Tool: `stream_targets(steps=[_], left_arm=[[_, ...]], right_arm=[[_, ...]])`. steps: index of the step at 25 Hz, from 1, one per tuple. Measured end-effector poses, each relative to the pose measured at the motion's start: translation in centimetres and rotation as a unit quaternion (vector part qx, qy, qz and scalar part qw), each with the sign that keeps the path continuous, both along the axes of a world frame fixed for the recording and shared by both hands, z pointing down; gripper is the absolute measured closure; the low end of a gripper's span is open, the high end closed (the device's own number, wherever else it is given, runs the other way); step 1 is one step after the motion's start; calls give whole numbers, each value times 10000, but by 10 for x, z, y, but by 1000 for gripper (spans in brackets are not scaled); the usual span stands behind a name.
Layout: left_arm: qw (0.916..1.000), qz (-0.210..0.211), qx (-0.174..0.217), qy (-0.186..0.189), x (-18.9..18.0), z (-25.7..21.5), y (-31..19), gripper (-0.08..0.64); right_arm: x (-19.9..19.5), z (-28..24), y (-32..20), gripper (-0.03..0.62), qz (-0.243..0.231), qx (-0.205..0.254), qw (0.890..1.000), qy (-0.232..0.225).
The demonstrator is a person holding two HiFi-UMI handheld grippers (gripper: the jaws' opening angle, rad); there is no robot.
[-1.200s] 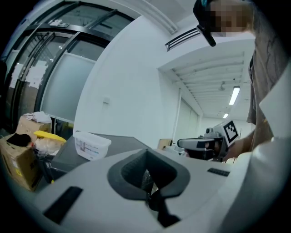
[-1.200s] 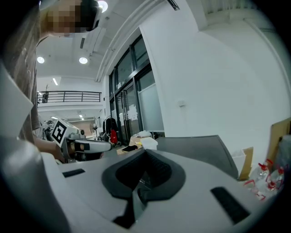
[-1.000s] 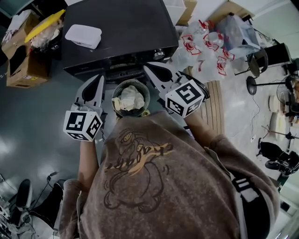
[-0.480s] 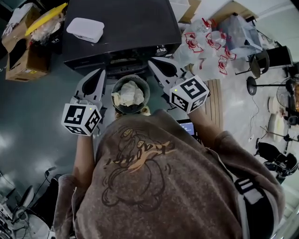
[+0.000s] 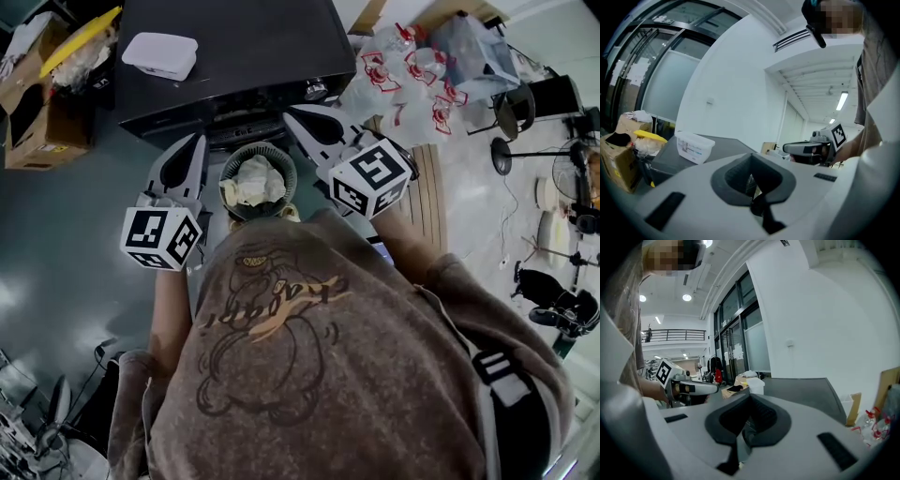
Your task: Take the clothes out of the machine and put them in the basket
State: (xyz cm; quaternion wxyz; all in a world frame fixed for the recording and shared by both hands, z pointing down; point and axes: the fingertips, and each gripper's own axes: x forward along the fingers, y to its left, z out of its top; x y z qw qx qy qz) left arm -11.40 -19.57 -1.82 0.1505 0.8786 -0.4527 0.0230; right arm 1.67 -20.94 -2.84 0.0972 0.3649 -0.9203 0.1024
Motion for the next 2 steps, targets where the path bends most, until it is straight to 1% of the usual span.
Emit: stream_targets(steps=[2], left_arm=[[10000,6,7,-39,-1,0,1,555]], right_arm=[[-6,1,1,595,-96,-12,9999,39]])
